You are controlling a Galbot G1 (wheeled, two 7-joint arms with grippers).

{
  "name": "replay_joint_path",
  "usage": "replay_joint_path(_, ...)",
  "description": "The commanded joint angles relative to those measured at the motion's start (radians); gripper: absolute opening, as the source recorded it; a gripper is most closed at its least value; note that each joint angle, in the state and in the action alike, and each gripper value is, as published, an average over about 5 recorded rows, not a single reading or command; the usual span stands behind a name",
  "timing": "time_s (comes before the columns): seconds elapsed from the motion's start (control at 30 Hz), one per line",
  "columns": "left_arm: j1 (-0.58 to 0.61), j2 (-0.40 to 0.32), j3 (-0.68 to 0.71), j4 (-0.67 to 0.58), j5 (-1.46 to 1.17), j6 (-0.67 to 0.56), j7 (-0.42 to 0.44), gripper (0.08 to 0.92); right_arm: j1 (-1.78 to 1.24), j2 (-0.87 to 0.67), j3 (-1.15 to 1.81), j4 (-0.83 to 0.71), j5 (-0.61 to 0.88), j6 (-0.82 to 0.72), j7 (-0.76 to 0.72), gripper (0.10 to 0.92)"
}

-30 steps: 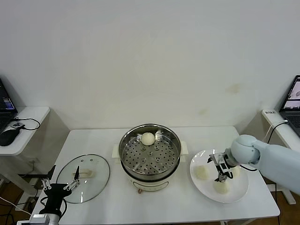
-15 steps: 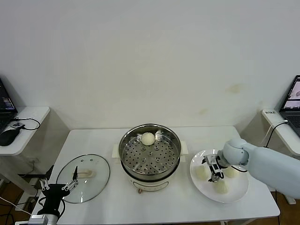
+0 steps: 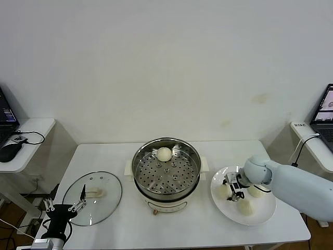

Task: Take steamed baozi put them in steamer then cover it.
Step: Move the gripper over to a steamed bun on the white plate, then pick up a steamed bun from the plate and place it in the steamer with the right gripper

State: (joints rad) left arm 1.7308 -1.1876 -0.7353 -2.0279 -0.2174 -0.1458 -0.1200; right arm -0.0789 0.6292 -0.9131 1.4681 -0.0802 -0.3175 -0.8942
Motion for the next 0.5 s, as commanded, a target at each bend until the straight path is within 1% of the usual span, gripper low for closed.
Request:
replay_joint_path(0.03, 0.002, -0.001, 0.001, -0.003, 0.001, -0.001, 0.0, 0.823, -0.007, 0.007, 0.005, -0.007, -0.003, -0.004, -0.001, 0.602)
replay_joint_path(0.17, 0.006, -0.001, 0.0, -0.006, 0.001, -0.001, -0.001, 0.823, 0.026, -0.02, 0.005, 0.025, 0.008, -0.009, -0.019, 0.587)
replay_joint_path(0.27, 0.005, -0.001, 0.0, -0.009, 0.0, 0.0, 0.0, 0.823, 0.109, -0.069, -0.011, 0.069, 0.033, -0.02, -0.052, 0.589)
replay_joint_path(0.5, -0.001, 0.004, 0.005, -0.016, -0.002, 0.002, 0.0, 0.823, 0.362, -0.169, -0.038, 0.164, 0.161, -0.075, -0.111, 0.595)
